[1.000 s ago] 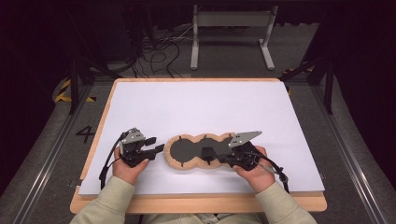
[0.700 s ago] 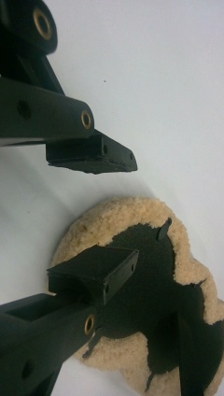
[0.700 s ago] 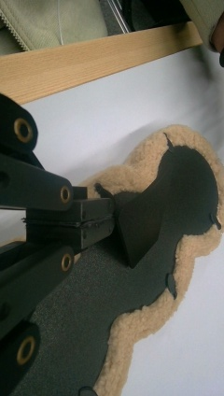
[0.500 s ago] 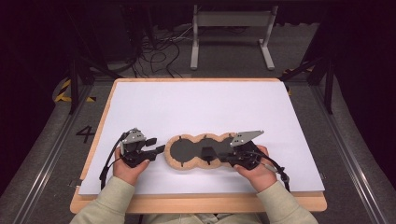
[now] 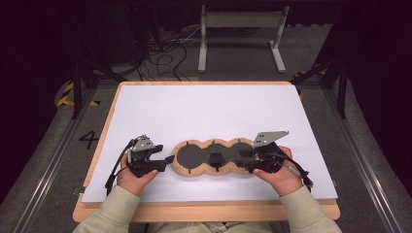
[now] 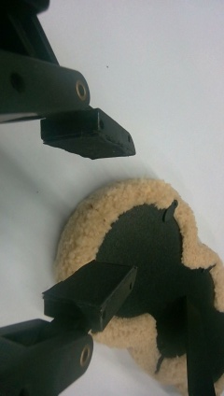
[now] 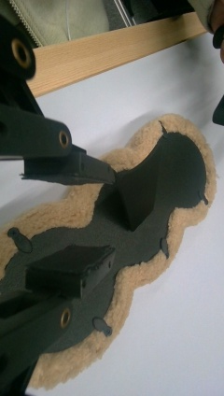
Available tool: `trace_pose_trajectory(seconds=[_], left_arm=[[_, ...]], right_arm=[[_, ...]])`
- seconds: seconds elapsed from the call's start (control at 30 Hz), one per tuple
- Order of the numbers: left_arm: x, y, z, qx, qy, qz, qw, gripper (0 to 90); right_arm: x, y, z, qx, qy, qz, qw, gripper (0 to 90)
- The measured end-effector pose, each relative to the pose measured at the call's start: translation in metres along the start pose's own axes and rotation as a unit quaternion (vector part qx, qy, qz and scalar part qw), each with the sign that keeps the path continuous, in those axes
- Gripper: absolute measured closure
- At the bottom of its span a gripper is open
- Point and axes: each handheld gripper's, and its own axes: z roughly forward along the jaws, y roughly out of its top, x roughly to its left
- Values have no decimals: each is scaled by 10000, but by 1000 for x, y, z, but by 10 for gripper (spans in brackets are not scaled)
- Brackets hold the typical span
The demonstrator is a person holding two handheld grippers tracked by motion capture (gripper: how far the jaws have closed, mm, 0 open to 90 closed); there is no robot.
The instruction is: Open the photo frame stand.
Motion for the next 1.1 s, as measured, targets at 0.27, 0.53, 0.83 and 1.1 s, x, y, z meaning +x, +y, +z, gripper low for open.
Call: trace_pose_trajectory(seconds=[0.27, 0.53, 0.83, 1.1], left_arm=[[2, -2, 2, 50, -18, -67, 10000, 359], [5, -2, 2, 87, -33, -153, 9998, 338], [10, -3, 5, 220, -59, -372, 9990, 316], [12, -5, 9, 383, -135, -562, 9976, 281]], right_arm=[[-10, -5, -9, -149, -154, -35, 9998, 517], [-24, -11, -18, -1, -426, 349, 9985, 378], [-38, -19, -19, 116, -541, 791, 9953, 323], [-47, -26, -11, 357, -525, 1138, 9915, 243]])
